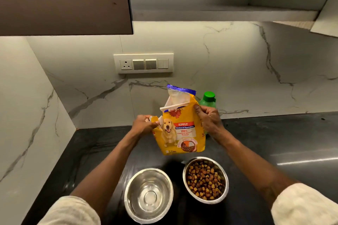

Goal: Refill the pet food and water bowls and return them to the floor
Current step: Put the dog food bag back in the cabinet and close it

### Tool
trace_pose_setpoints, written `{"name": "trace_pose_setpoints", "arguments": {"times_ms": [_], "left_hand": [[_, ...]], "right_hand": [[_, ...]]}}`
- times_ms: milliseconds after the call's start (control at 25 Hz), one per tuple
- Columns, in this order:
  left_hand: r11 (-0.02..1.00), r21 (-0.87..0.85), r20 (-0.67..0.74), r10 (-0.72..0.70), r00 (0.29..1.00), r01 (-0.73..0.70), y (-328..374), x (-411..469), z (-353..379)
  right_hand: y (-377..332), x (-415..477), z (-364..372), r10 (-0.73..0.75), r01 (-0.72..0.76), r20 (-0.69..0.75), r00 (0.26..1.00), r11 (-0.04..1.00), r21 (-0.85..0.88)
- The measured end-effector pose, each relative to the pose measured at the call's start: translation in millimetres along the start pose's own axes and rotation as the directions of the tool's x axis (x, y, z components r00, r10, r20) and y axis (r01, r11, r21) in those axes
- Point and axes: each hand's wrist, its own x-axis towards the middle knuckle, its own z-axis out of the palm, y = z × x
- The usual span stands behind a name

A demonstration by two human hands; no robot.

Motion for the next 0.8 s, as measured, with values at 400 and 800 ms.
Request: {"name": "trace_pose_setpoints", "arguments": {"times_ms": [400, 800], "left_hand": [[0.915, -0.404, 0.316, 0.151, 0.937, -0.011, 62, -101, -7], [0.835, -0.506, 0.225, 0.369, 0.902, -0.216, 128, -187, 64]], "right_hand": [[-124, -56, -40, -0.229, 0.243, -0.124, 0.965, 0.964, 0.111], [-228, -91, -99, -0.37, 0.396, -0.15, 0.917, 0.891, 0.222]]}}
